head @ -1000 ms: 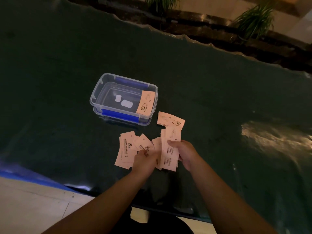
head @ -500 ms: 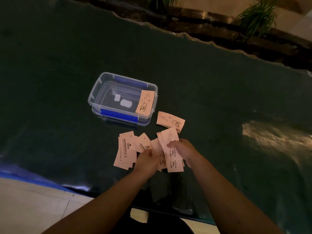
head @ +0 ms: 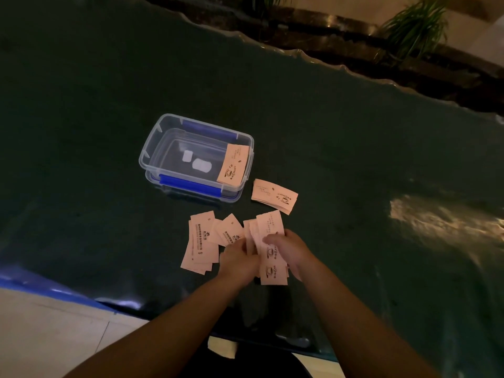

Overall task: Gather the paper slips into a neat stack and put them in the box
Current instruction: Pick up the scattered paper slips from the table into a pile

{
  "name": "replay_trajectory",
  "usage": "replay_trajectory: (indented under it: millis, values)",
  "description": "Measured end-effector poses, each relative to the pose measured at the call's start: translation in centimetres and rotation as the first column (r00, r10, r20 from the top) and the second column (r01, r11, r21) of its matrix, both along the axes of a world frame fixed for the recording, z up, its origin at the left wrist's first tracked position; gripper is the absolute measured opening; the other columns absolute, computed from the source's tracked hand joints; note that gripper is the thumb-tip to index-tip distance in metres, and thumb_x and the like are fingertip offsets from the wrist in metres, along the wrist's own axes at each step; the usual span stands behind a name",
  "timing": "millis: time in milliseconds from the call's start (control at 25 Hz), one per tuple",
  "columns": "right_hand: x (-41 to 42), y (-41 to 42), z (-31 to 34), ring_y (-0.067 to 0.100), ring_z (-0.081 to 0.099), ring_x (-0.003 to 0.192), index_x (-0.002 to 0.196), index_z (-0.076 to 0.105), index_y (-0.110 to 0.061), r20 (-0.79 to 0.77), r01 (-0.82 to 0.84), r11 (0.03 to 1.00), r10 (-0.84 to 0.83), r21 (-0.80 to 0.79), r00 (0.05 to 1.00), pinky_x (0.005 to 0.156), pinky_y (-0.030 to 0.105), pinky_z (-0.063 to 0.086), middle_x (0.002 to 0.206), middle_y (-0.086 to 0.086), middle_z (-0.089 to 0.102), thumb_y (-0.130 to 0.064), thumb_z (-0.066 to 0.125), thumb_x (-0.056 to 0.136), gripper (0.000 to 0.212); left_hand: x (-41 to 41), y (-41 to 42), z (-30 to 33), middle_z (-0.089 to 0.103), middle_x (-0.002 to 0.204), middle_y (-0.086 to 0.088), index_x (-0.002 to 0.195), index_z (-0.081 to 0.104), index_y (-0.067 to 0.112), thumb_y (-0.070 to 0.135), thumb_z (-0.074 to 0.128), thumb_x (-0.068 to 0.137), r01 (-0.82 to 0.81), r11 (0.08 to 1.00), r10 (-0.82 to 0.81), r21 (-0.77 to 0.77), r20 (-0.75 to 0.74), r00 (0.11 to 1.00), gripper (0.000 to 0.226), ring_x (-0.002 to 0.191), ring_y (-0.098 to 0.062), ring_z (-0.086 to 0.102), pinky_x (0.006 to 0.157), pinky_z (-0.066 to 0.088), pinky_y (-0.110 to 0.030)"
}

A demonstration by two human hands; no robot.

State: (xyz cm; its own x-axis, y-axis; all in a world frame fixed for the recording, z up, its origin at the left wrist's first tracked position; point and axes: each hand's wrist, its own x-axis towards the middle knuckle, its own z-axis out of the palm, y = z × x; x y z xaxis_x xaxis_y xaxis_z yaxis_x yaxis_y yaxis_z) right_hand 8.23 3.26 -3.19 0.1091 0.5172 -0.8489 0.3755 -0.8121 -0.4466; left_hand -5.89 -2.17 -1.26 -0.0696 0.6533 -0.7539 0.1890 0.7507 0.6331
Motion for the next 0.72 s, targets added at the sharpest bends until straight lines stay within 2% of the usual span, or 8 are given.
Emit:
replay_trajectory:
  millis: [80, 120, 240, 320, 480, 560, 640, 720]
  values:
    - [0.1, 0.0, -0.1, 0.026, 0.071, 0.096, 0.133, 0.056, -0.026, 0.003, 0.054, 0.999, -0.054, -0.004, 0.999, 0.066, 0.041, 0.052, 0.111, 0.004, 0.07, -0.033, 0.076, 0.088, 0.05, 0.0, 0.2, 0.2, 0.073, 0.13, -0.005, 0.123, 0.063, 0.029, 0.015, 0.065, 0.1, 0.006, 0.999, -0.006, -0.032, -0.009, 1.0, 0.027, 0.116, -0.025, 0.074, 0.077, 0.065, -0.033]
    - [0.1, 0.0, -0.3, 0.027, 0.072, 0.096, 0.132, 0.056, -0.024, 0.005, 0.08, 0.997, -0.08, 0.0, 0.997, 0.068, 0.042, 0.055, 0.112, 0.006, 0.071, -0.033, 0.077, 0.087, 0.05, 0.0, 0.4, 0.3, 0.072, 0.131, -0.006, 0.12, 0.06, 0.028, 0.014, 0.065, 0.1, 0.008, 0.999, -0.008, -0.046, -0.011, 1.0, 0.025, 0.116, -0.025, 0.073, 0.076, 0.064, -0.032]
    - [-0.2, -0.1, -0.7, 0.031, 0.075, 0.098, 0.133, 0.06, -0.016, 0.005, 0.128, 0.992, -0.129, 0.02, 0.992, 0.074, 0.043, 0.059, 0.118, 0.012, 0.073, -0.031, 0.081, 0.084, 0.056, 0.3, 0.5, 0.3, 0.065, 0.138, -0.008, 0.126, 0.06, 0.022, 0.008, 0.066, 0.096, 0.014, 0.997, -0.014, -0.072, 0.006, 1.0, 0.034, 0.119, -0.026, 0.07, 0.091, 0.064, -0.041]
    - [-0.5, -0.1, -0.6, 0.032, 0.073, 0.1, 0.137, 0.059, -0.013, 0.014, 0.116, 0.993, -0.117, 0.019, 0.993, 0.077, 0.043, 0.059, 0.125, 0.014, 0.072, -0.029, 0.082, 0.082, 0.062, 0.6, 0.3, 0.1, 0.061, 0.14, -0.009, 0.132, 0.059, 0.021, 0.007, 0.066, 0.094, 0.038, 0.997, -0.036, -0.069, 0.023, 0.999, 0.041, 0.12, -0.026, 0.069, 0.092, 0.064, -0.041]
    - [-0.7, 0.4, 0.1, 0.022, 0.061, 0.09, 0.139, 0.054, -0.015, 0.048, -0.005, 1.0, 0.005, 0.0, 0.999, 0.065, 0.037, 0.046, 0.125, 0.008, 0.062, -0.031, 0.083, 0.082, 0.066, 1.1, -0.4, -0.3, 0.063, 0.137, -0.007, 0.134, 0.058, 0.02, 0.006, 0.064, 0.095, 0.041, 0.998, -0.038, -0.055, 0.05, 0.998, 0.042, 0.121, -0.024, 0.068, 0.09, 0.063, -0.035]
    - [-1.0, 0.7, 0.0, 0.02, 0.06, 0.09, 0.136, 0.057, -0.016, 0.034, -0.075, 0.997, 0.075, 0.014, 0.997, 0.067, 0.037, 0.046, 0.128, 0.007, 0.064, -0.028, 0.083, 0.082, 0.061, 1.0, -0.8, -0.2, 0.065, 0.135, -0.005, 0.135, 0.059, 0.021, 0.007, 0.061, 0.097, 0.015, 0.998, -0.013, -0.061, 0.042, 0.999, 0.041, 0.122, -0.024, 0.067, 0.085, 0.06, -0.032]
    - [-1.5, 0.8, 0.0, 0.016, 0.06, 0.089, 0.133, 0.059, -0.018, 0.017, -0.144, 0.989, 0.143, 0.042, 0.99, 0.065, 0.034, 0.045, 0.131, 0.007, 0.065, -0.024, 0.08, 0.083, 0.055, 0.9, -1.0, -0.1, 0.065, 0.134, -0.007, 0.132, 0.062, 0.019, 0.013, 0.057, 0.1, -0.04, 0.997, 0.038, -0.063, -0.032, 0.999, 0.033, 0.123, -0.027, 0.065, 0.092, 0.059, -0.036]
    - [-1.9, 0.7, 0.1, 0.013, 0.058, 0.09, 0.136, 0.056, -0.021, 0.026, -0.215, 0.975, 0.214, 0.064, 0.977, 0.064, 0.032, 0.044, 0.13, 0.005, 0.062, -0.025, 0.079, 0.082, 0.059, 0.5, -1.5, -0.3, 0.064, 0.133, -0.011, 0.133, 0.06, 0.013, 0.019, 0.057, 0.099, -0.204, 0.975, 0.197, -0.086, -0.083, 0.977, 0.035, 0.12, -0.031, 0.064, 0.102, 0.056, -0.046]
